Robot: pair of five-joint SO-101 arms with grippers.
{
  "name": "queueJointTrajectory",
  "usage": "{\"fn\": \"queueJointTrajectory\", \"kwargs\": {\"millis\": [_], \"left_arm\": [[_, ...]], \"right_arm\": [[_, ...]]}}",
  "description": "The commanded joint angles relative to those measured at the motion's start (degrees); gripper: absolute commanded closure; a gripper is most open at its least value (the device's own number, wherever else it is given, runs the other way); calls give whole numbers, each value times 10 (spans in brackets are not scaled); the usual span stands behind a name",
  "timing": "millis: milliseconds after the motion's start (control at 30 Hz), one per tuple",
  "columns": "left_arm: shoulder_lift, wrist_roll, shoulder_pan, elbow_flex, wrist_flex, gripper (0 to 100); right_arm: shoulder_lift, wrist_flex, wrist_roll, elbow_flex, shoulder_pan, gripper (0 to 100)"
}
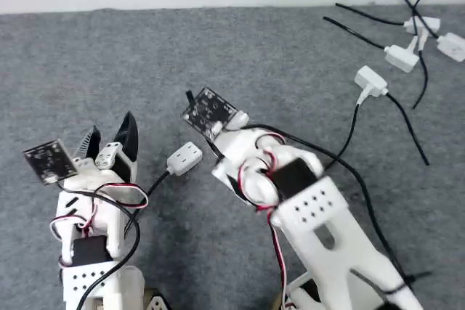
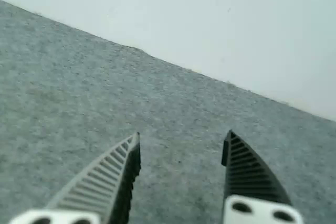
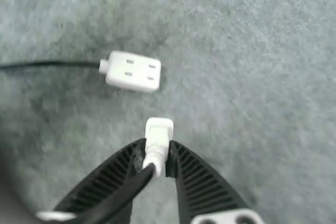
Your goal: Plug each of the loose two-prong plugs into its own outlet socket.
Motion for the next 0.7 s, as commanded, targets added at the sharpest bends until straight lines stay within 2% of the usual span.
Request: {"fn": "queueJointTrajectory", "kwargs": {"millis": [0,133,367,533,667], "left_arm": [[1,-23,-11,-36,-1,750],[1,-25,-11,-36,-4,750],[1,-26,-12,-37,-5,750],[1,-24,-48,-37,-28,750],[1,-24,-49,-37,-33,750]], "right_arm": [[38,-42,-33,-36,-27,991],[129,-41,-73,-107,-35,991],[301,21,-132,-281,-35,991],[402,49,-138,-369,-36,991],[451,61,-138,-417,-37,991]]}}
